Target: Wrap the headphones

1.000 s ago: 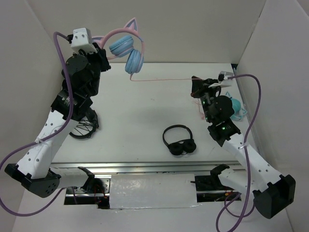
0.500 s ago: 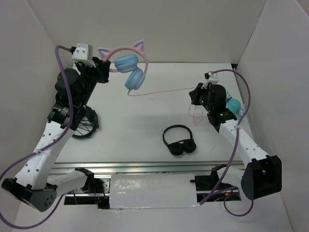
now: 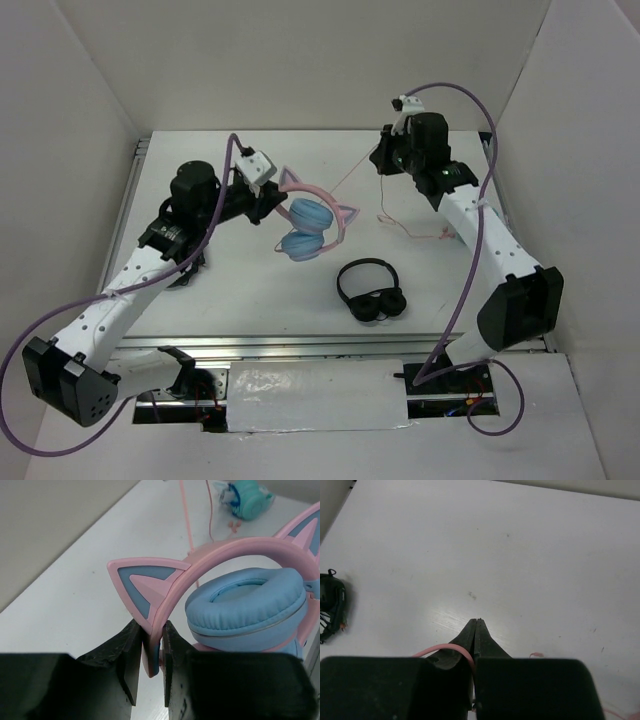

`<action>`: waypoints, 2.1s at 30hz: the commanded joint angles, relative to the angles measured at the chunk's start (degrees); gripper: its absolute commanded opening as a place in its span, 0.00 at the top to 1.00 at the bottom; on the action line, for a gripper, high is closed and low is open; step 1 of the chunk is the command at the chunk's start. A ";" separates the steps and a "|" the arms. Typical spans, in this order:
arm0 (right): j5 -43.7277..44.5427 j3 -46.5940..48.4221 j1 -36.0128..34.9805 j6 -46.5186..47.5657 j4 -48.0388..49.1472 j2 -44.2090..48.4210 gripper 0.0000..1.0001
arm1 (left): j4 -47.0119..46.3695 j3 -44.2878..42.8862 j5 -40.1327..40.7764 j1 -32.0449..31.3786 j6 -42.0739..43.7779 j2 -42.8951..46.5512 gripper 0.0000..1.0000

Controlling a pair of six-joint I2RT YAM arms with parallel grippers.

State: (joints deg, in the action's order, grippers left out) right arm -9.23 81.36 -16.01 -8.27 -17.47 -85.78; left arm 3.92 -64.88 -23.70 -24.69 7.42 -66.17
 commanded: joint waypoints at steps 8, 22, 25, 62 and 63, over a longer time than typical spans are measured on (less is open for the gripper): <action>8.79 19.36 -9.10 1.50 -14.96 -4.58 1.00 | 0.47 0.64 22.90 -7.48 1.99 -4.66 1.00; 18.30 -4.27 -26.26 -7.28 -9.78 11.60 1.00 | 4.95 -11.58 54.19 -5.55 -19.98 -13.89 1.00; 19.07 -7.96 -29.07 -9.03 -8.55 11.51 1.00 | 5.48 -13.86 54.56 -4.49 -21.39 -14.51 1.00; -22.22 -50.16 -20.99 5.98 45.35 22.20 0.00 | 16.64 -41.90 26.87 2.71 -19.99 -10.90 1.00; -22.75 -50.94 -21.34 6.77 42.81 23.97 0.00 | 16.73 -42.43 27.13 2.89 -19.99 -11.00 1.00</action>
State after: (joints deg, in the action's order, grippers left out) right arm -25.50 31.29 -36.49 -5.30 26.37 -67.64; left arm 24.32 -103.85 2.79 -22.37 -11.99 -77.01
